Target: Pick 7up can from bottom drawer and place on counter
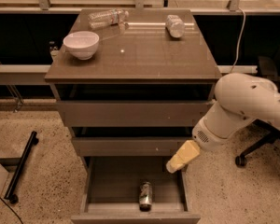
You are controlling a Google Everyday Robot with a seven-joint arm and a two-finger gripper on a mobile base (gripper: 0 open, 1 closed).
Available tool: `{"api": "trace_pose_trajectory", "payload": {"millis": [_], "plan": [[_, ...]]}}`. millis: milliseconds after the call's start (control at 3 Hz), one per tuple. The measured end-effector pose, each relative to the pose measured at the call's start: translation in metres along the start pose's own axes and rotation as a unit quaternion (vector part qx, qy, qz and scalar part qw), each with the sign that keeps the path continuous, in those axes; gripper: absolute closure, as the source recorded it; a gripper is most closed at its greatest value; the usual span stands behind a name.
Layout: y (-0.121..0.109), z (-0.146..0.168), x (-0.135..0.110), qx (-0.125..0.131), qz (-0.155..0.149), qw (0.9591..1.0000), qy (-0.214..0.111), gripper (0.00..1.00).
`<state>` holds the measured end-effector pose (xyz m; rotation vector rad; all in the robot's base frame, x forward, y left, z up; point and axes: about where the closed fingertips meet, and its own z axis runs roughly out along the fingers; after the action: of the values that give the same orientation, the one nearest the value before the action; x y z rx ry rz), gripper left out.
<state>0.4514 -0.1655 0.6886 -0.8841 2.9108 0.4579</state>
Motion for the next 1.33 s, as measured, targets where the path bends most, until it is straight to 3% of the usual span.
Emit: {"api": "trace_pose_trajectory", "payload": {"millis": [333, 667, 1000, 1333], "plan": [[-0.008, 0.049, 0.005, -0.022, 0.038, 0.999, 0.012, 0.0], [-0.022, 0.101, 0.014, -0.043, 0.086, 0.995, 0.028, 0.0], [-0.022, 0.101, 0.014, -0.043, 0.086, 0.995, 0.028, 0.0], [-0.025, 0.125, 0.008, -0.049, 0.108, 0.9922, 0.037, 0.0]]}}
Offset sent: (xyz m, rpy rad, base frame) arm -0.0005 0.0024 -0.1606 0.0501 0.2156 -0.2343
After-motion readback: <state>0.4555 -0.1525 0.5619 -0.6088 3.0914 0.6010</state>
